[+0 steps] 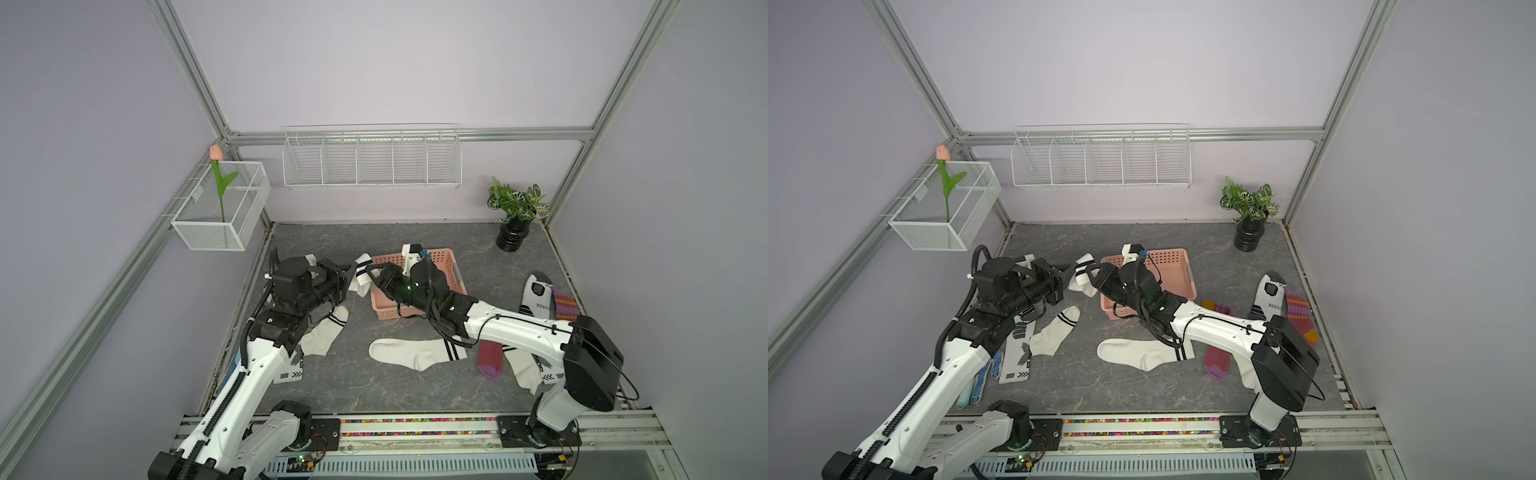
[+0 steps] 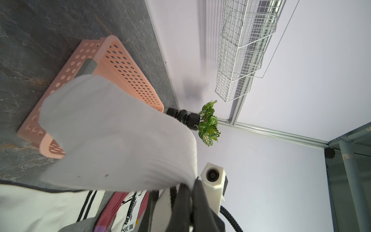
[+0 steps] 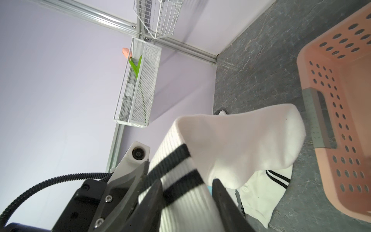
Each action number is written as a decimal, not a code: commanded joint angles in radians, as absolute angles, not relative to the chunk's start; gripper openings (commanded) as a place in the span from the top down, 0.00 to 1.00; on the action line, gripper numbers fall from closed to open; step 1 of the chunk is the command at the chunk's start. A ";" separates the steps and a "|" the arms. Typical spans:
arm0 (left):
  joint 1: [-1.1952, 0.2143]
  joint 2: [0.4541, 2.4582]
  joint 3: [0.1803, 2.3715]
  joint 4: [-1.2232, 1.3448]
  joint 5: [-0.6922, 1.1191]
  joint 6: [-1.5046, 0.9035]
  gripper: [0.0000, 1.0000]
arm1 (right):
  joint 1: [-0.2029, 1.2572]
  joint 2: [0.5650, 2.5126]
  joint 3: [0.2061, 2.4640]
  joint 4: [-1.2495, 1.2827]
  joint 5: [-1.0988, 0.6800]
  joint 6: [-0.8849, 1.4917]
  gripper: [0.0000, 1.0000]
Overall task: Place the socks together as a pair
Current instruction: Flatten out the sock.
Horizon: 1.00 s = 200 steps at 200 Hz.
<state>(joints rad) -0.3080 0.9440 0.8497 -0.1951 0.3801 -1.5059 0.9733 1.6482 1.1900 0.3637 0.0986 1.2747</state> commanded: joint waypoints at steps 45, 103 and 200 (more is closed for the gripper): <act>-0.311 0.792 0.780 -0.373 0.339 -1.426 0.81 | 1.007 1.570 1.246 0.198 0.112 1.116 0.93; -0.311 0.572 0.884 -0.791 -0.128 -1.092 0.20 | 1.062 1.493 1.296 -0.020 0.044 0.913 0.93; -0.305 0.611 0.806 -0.867 -0.245 -1.040 0.19 | 1.172 1.581 1.410 -0.138 -0.061 0.838 0.93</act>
